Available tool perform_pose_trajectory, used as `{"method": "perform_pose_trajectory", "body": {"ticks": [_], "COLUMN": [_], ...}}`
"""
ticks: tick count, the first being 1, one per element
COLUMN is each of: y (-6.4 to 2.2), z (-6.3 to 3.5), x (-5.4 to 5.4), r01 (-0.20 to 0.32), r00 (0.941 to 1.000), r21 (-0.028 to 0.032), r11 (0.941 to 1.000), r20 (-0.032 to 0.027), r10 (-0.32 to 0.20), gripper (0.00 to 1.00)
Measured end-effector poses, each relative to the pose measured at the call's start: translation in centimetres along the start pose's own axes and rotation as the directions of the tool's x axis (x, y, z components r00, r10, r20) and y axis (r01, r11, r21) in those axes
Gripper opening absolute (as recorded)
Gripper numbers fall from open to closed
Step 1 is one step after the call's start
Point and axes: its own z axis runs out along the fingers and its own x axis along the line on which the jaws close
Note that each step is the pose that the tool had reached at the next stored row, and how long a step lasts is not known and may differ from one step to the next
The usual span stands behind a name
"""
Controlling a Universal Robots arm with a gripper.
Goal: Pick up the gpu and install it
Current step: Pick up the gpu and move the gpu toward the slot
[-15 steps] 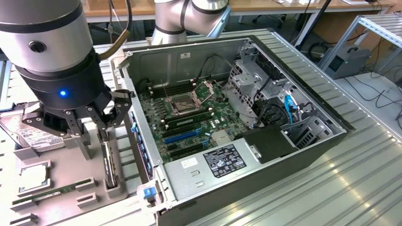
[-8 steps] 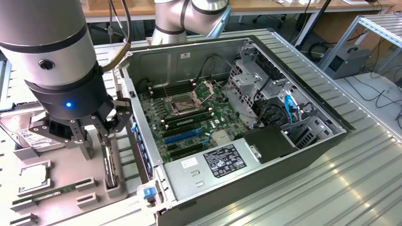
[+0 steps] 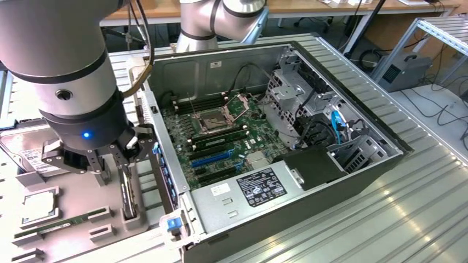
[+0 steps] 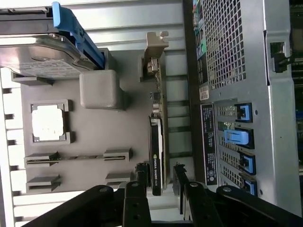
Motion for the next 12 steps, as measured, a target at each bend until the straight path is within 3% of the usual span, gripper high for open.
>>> {"method": "perform_pose_trajectory", "body": {"ticks": [7, 12], "y": [-0.11, -0.10], "z": [2.52, 2.96], "x": [0.1, -0.1], "r01": [0.000, 0.000], "r00": [1.0000, 1.0000], "r21": [0.0000, -0.0003], "r11": [1.0000, 1.0000], "r20": [0.0000, 0.0002], "r10": [0.000, 0.000], "gripper": [0.36, 0.36]}}
